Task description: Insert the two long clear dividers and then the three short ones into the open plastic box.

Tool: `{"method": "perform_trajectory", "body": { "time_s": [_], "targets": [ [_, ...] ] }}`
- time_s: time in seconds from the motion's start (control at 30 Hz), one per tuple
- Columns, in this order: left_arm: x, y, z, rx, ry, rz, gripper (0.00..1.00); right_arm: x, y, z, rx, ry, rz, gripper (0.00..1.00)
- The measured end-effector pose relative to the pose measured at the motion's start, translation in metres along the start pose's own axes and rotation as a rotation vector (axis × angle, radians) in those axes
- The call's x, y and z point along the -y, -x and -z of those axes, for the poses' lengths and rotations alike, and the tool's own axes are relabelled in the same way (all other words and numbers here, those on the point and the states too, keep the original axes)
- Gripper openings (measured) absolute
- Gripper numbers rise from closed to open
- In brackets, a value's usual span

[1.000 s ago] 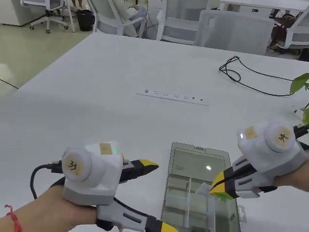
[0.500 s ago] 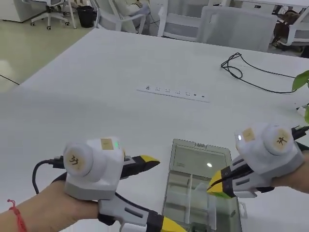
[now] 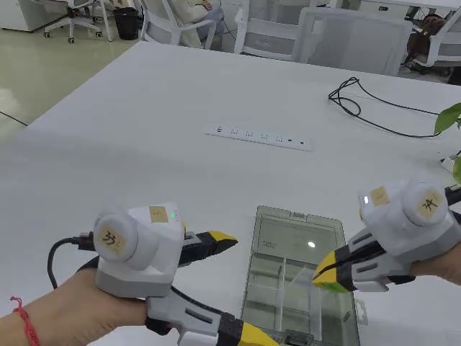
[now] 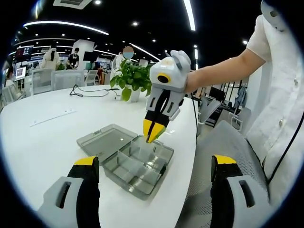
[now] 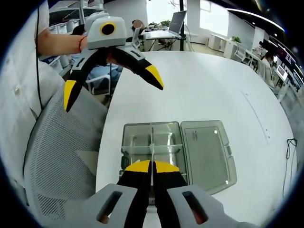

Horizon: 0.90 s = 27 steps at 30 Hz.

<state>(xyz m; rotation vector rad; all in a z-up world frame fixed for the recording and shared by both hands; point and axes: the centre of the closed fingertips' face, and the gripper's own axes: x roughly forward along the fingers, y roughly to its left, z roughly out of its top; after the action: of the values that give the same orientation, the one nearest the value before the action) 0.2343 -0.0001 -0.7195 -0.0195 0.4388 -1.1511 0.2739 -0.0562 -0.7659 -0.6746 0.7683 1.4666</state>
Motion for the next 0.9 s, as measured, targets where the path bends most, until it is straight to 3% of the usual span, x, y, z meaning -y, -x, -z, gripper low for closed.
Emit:
{"method": "perform_trajectory", "body": {
  "time_s": [0.27, 0.9],
  "targets": [
    [0.001, 0.0, 0.001, 0.002, 0.002, 0.003, 1.0, -0.002, -0.005, -0.001, -0.01, 0.042, -0.002, 0.02],
    [0.003, 0.0, 0.003, -0.005, 0.001, 0.009, 1.0, -0.002, -0.017, 0.001, -0.029, 0.049, -0.008, 0.02]
  ]
}}
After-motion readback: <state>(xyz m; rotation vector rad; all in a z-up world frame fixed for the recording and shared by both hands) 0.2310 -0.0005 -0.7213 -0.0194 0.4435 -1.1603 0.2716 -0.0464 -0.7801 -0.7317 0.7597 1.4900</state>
